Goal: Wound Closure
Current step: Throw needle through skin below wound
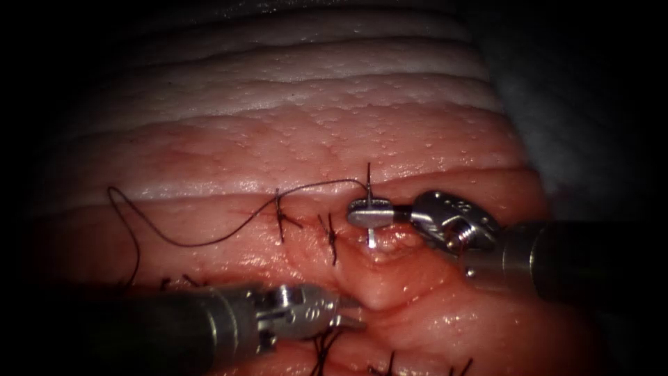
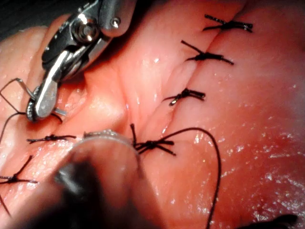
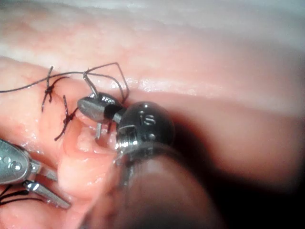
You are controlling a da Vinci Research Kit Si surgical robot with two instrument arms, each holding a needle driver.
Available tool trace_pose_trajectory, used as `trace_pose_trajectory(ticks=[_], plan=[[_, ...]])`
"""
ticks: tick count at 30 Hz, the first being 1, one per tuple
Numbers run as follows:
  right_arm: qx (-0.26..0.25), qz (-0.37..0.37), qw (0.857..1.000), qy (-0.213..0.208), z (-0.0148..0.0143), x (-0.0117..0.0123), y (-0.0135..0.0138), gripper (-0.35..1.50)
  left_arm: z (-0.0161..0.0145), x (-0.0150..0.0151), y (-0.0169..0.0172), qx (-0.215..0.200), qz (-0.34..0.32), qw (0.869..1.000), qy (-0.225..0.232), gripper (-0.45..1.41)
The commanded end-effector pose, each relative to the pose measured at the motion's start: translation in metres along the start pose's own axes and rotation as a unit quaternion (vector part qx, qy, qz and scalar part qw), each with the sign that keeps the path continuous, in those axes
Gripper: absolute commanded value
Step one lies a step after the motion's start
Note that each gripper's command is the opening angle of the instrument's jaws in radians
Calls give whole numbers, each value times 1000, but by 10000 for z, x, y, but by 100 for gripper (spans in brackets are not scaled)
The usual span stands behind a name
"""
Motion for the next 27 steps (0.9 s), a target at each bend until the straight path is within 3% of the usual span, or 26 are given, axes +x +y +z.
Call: trace_pose_trajectory(ticks=[1, 7, 14, 25, 27], plan=[[6, 17, 1000, -4, 10, -7, 0, -35, 9, 0, -2, -1, 0, 1000, 1, -8], [-3, 107, 994, -20, 8, -24, -7, -35, 8, -1, -4, -4, 1, 1000, 2, -8], [-2, 161, 987, -27, 4, -30, -17, -35, 7, -3, -5, -4, 2, 1000, 2, -10], [10, 237, 971, -16, 15, -31, -33, -35, 6, -6, -7, -5, 3, 1000, 2, -11], [3, 243, 970, 11, 18, -29, -32, -35, 5, -6, -5, -6, 3, 1000, 2, -11]])
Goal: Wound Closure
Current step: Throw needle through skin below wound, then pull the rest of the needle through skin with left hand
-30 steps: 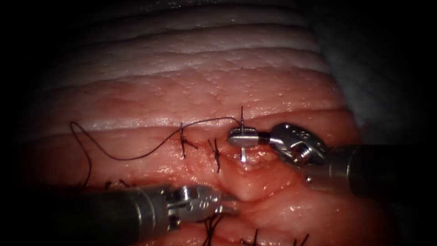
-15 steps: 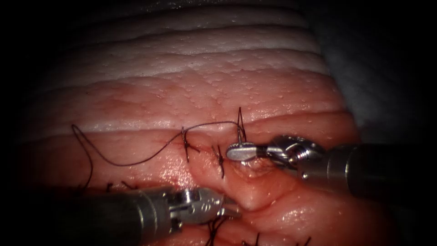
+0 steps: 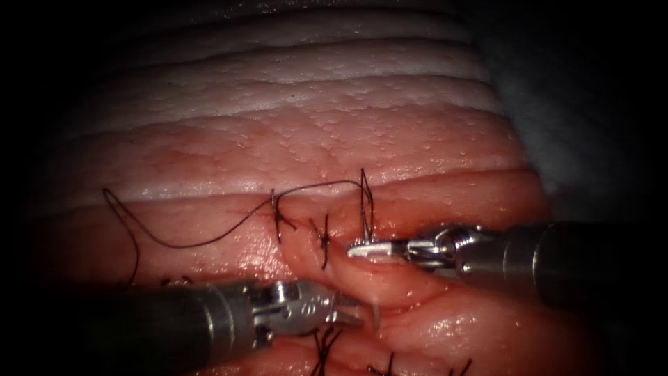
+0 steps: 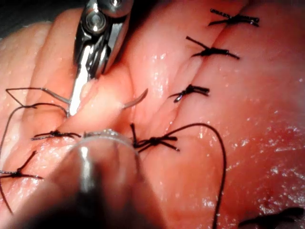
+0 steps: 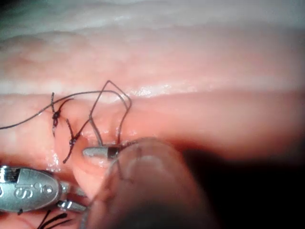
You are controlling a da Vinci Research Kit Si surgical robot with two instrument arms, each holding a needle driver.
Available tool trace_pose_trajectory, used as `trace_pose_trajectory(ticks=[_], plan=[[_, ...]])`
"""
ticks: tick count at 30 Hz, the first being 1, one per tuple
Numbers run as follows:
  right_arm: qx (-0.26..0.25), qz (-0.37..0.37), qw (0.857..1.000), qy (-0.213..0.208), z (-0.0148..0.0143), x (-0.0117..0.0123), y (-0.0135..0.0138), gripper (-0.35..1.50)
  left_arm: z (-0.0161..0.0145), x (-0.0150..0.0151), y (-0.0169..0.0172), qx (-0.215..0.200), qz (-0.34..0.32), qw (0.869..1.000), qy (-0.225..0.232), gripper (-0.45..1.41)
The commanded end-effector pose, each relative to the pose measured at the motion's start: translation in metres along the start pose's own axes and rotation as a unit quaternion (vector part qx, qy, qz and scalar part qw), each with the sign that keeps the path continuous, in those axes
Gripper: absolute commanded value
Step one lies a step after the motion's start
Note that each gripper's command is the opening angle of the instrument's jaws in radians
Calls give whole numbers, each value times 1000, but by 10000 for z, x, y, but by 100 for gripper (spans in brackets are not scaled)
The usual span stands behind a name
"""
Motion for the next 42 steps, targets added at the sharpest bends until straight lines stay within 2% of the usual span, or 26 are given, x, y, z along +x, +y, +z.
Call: trace_pose_trajectory(ticks=[1, 2, 3, 6, 9, 13, 17, 24, 32, 34, 37, 42], plan=[[16, -1, 1000, 24, 12, 4, 6, -35, 6, 2, 1, -1, 0, 1000, 0, -11], [31, 0, 998, 50, 13, 9, 6, 20, 5, 2, 2, 0, 0, 1000, 3, -11], [35, -23, 997, 68, 13, 12, 6, 39, 3, 3, 4, 1, -1, 1000, 6, -11], [16, -55, 995, 84, 7, 27, 7, 47, -6, 6, 8, 10, 12, 1000, 26, -6], [-3, -82, 992, 100, -3, 45, 7, 69, -17, 12, 9, 27, 43, 997, 63, 0], [-18, -95, 989, 114, -20, 68, 5, 89, -29, 20, 9, 56, 75, 990, 107, 5], [-15, -99, 987, 128, -38, 86, 2, 93, -35, 29, 4, 78, 106, 983, 131, 22], [-18, -103, 986, 133, -68, 98, -7, 82, -22, 36, -12, 90, 111, 978, 150, 22], [-32, -110, 982, 150, -85, 97, -3, 74, -4, 37, -29, 79, 115, 977, 162, 17], [-33, -111, 981, 152, -85, 95, -1, 71, -1, 38, -32, 80, 115, 977, 163, 9], [-32, -113, 981, 152, -85, 92, 1, 66, 3, 39, -34, 71, 121, 975, 171, -45], [-31, -121, 981, 150, -88, 87, 3, 64, 3, 39, -34, -21, 117, 973, 196, -45]])
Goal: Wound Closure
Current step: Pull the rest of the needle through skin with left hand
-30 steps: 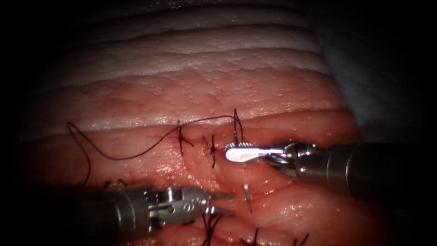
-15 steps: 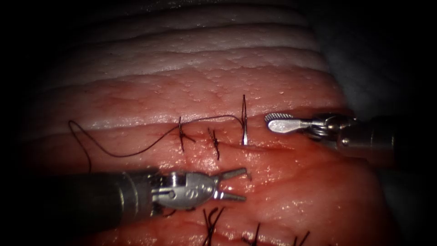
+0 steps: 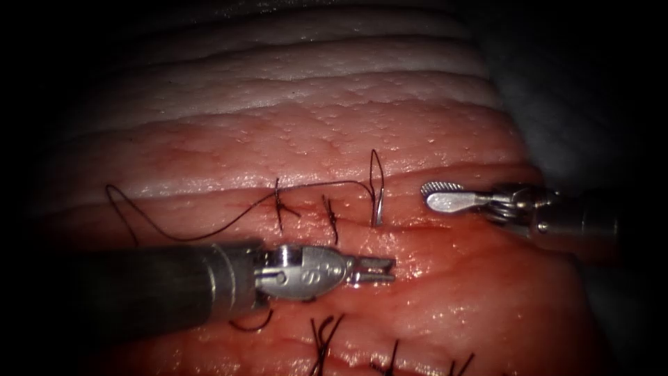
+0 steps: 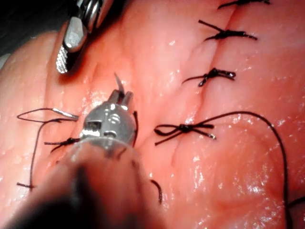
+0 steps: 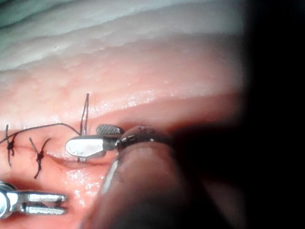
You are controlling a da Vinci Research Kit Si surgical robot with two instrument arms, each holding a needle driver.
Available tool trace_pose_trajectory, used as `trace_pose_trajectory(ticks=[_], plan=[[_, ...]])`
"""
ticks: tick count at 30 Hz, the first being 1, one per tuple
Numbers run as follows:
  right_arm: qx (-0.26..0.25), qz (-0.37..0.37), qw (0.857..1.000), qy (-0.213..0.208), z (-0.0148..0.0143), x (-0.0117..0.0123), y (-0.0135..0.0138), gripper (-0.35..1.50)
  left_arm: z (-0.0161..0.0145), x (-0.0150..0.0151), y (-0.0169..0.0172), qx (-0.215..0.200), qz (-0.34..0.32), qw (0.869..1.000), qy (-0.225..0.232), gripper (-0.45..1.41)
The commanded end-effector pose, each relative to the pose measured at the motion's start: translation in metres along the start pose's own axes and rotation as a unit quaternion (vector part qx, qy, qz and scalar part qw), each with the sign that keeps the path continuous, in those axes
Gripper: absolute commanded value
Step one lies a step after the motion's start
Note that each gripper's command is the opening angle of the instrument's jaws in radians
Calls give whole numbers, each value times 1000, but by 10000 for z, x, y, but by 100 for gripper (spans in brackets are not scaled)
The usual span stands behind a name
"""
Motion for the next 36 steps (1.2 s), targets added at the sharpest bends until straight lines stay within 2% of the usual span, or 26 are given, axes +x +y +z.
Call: trace_pose_trajectory(ticks=[1, 8, 11, 15, 17, 19, 20, 21, 22, 23, 27, 32, 36], plan=[[3, -4, 1000, -4, 6, -5, 4, 64, 5, -1, -1, -9, -12, 1000, 5, -45], [18, -18, 999, -20, 5, -13, 4, 72, -5, 11, -5, -40, -115, 991, 54, -45], [26, -26, 999, -28, 6, -20, 4, 79, -12, 21, -7, -60, -167, 981, 75, -45], [41, -95, 994, -40, 8, -30, 2, 96, -26, 37, -14, -90, -254, 957, 108, -45], [50, -191, 979, -42, 10, -33, -2, 106, -33, 43, -18, -104, -288, 945, 116, -45], [56, -310, 948, -45, 11, -38, -7, 111, -41, 50, -21, -133, -326, 927, 131, -45], [62, -334, 939, -50, 11, -41, -10, 103, -44, 52, -22, -145, -341, 919, 135, -45], [62, -334, 939, -50, 11, -41, -10, 103, -44, 52, -22, -145, -341, 919, 135, -45], [67, -353, 932, -53, 10, -47, -15, 89, -52, 57, -24, -165, -364, 906, 143, -45], [67, -370, 925, -53, 11, -49, -17, 88, -55, 58, -26, -174, -373, 900, 145, -45], [60, -423, 902, -66, 15, -55, -25, 88, -68, 62, -29, -196, -389, 886, 156, -45], [37, -480, 872, -85, 26, -61, -28, 89, -81, 65, -25, -212, -383, 881, 179, -45], [31, -506, 858, -86, 34, -63, -29, 94, -85, 71, -16, -216, -381, 879, 185, -45]])
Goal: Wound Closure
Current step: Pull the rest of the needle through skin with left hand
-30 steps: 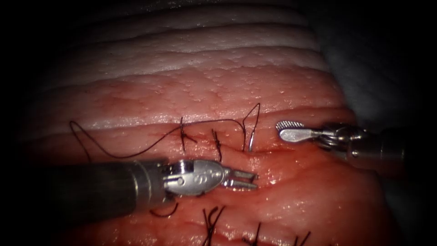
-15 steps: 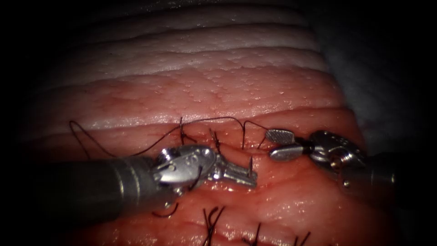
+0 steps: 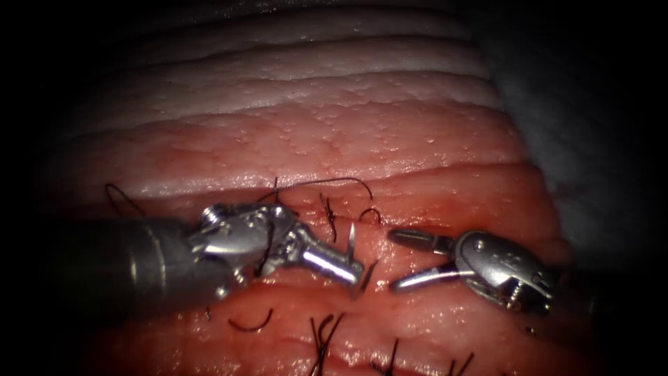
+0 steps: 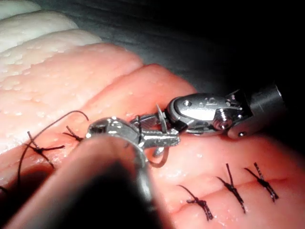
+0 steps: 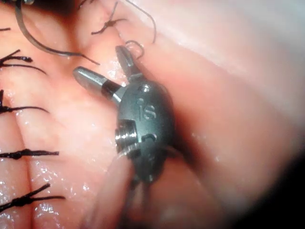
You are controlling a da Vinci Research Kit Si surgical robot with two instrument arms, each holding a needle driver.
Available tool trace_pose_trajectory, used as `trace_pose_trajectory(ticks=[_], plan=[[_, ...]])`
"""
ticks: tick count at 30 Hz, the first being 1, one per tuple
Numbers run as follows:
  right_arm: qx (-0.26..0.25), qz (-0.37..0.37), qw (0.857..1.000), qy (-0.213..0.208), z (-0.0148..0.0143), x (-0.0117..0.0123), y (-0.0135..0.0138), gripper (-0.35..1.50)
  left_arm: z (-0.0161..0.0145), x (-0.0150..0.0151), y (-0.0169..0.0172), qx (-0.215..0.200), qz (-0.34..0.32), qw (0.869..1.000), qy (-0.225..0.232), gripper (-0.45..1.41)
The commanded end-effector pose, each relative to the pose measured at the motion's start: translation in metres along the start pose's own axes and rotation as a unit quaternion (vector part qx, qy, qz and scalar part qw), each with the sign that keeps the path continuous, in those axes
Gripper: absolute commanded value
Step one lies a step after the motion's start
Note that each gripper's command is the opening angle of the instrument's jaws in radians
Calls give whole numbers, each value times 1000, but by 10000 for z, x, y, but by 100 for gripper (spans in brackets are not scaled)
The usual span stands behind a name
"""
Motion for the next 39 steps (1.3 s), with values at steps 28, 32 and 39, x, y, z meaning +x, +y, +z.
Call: trace_pose_trajectory(ticks=[28, 32, 39], plan=[[-17, -45, 991, -121, 35, -57, 3, 57, 14, 19, 111, 122, 346, 930, 3, -45], [-18, -39, 992, -121, 34, -58, 1, 51, 11, 24, 132, 185, 420, 888, -2, -45], [-18, -36, 992, -121, 34, -57, -2, 46, 1, 39, 154, 252, 494, 832, 0, -45]])
